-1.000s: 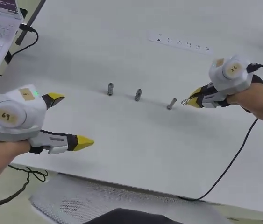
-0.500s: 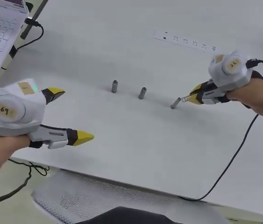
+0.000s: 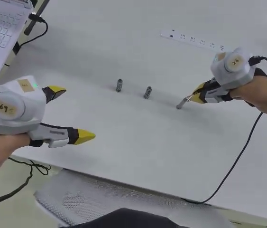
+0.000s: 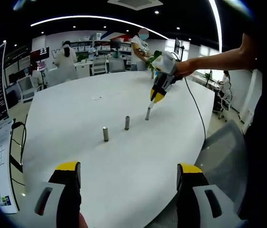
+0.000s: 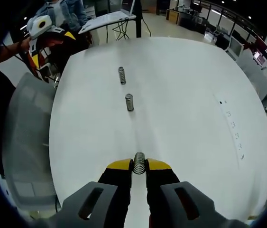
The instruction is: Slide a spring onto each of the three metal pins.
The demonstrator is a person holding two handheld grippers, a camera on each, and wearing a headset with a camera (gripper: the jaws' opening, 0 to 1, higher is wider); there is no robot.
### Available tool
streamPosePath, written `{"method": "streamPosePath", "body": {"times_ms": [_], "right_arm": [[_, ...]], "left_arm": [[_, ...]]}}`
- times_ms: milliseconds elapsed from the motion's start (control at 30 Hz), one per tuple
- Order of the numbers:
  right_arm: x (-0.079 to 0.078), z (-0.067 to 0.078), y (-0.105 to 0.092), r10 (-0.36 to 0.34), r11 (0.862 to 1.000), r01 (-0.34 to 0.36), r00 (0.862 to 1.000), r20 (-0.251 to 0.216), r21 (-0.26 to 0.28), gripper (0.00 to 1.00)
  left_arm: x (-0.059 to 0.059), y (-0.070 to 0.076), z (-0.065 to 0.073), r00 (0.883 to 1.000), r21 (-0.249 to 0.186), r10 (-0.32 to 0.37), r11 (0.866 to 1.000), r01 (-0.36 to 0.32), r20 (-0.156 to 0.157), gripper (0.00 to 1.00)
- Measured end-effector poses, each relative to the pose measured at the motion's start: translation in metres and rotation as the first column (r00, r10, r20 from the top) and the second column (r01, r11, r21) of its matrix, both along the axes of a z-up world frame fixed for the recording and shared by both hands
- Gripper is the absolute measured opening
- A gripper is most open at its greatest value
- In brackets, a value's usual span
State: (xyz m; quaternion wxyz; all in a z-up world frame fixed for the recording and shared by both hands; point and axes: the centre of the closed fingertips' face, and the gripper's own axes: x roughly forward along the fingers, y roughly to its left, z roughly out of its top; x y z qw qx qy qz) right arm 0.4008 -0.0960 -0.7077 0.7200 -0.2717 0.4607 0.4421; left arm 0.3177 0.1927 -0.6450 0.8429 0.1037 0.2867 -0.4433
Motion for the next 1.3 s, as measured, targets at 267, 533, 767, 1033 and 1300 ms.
{"method": "streamPosePath", "body": {"times_ms": [267, 533, 767, 1033, 1300], "right_arm": [[0.004, -0.006, 0.001, 0.016, 1.000, -0.016, 1.000, -0.005, -0.011, 0.09], [0.005, -0.010, 0.006, 0.033, 0.999, -0.033, 0.999, -0.015, -0.024, 0.09], [0.006, -0.014, 0.010, 0.048, 0.998, -0.049, 0.999, -0.020, -0.034, 0.09], [0.006, -0.023, 0.011, 0.070, 0.996, -0.071, 0.997, -0.031, -0.052, 0.09], [0.005, -0.031, 0.011, 0.087, 0.993, -0.090, 0.995, -0.043, -0.070, 0.09]], "left_arm": [[-0.001, 0.000, -0.002, 1.000, 0.000, 0.001, 1.000, -0.001, -0.005, 0.79], [-0.001, 0.001, -0.002, 1.000, -0.001, 0.003, 1.000, -0.003, -0.007, 0.79], [0.001, 0.001, 0.000, 1.000, -0.003, 0.009, 1.000, -0.009, -0.004, 0.79], [0.002, 0.004, 0.002, 1.000, -0.002, 0.017, 1.000, -0.017, -0.001, 0.79], [0.004, 0.005, 0.003, 1.000, -0.004, 0.021, 1.000, -0.021, 0.000, 0.79]]}}
